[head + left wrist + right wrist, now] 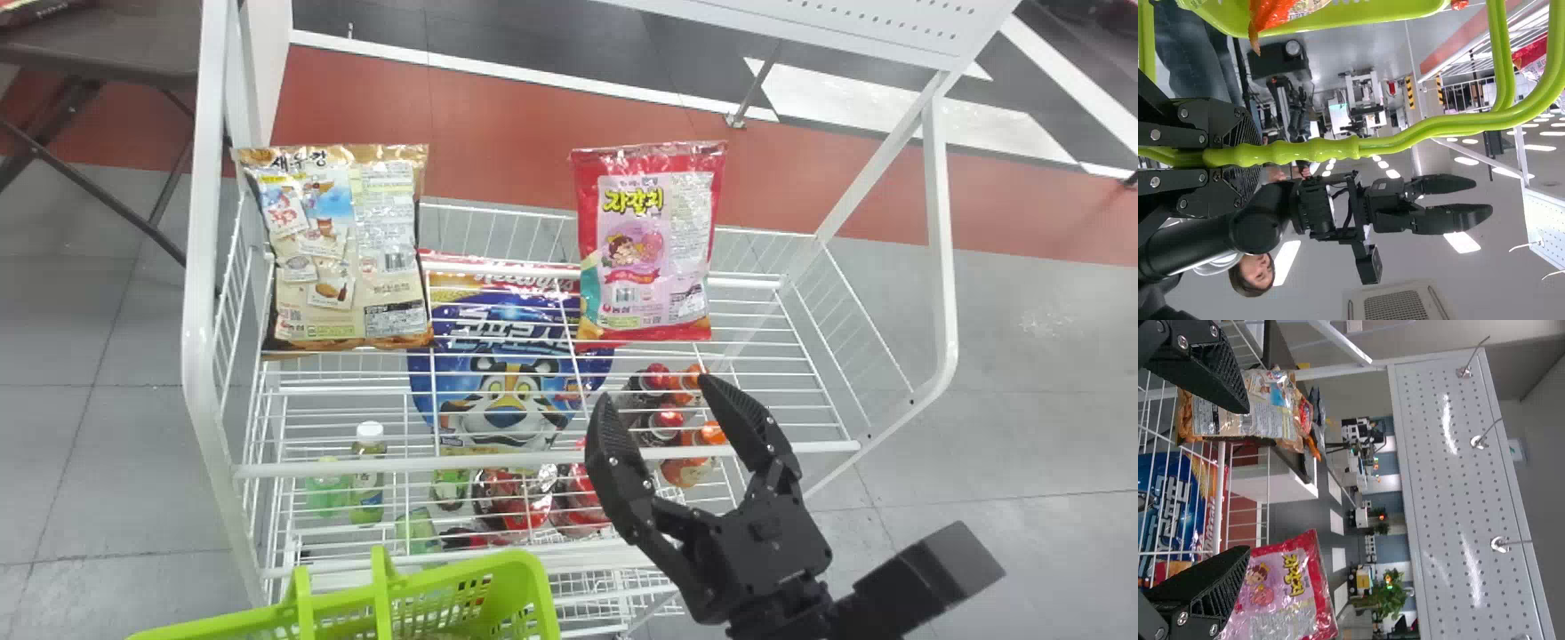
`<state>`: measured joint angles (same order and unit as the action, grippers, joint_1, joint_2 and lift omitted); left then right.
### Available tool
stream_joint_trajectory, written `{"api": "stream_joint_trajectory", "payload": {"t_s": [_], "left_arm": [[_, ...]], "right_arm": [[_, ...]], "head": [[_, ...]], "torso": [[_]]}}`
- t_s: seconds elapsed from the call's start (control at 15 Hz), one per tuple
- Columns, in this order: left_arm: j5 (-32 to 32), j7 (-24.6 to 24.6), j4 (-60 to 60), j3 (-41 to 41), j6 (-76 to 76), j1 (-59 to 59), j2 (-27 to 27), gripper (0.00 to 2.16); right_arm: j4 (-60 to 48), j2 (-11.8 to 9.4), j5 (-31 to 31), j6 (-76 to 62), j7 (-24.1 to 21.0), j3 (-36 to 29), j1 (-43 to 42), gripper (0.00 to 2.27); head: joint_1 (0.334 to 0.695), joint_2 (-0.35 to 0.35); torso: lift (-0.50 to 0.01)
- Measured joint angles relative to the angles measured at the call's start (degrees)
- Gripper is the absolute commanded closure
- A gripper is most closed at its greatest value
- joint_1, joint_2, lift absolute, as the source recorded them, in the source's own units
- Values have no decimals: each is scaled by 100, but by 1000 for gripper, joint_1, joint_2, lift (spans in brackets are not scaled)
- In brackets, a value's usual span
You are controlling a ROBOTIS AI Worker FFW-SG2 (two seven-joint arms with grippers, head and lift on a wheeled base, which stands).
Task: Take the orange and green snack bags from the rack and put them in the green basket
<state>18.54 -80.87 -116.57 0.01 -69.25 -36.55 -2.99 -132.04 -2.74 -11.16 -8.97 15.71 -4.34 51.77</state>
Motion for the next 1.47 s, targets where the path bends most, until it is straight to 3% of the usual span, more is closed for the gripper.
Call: {"api": "stream_joint_trajectory", "payload": {"t_s": [0.4, 1.47], "left_arm": [[32, -11, 90, -26, 71, 25, -14, 2145], [11, 2, 117, -109, 73, -28, -27, 2145]], "right_arm": [[72, 94, 230, -481, -172, 21, 170, 76], [91, 24, 237, -714, -305, -50, 210, 90]], "head": [[695, -350], [695, -350]], "torso": [[0], [0]]}}
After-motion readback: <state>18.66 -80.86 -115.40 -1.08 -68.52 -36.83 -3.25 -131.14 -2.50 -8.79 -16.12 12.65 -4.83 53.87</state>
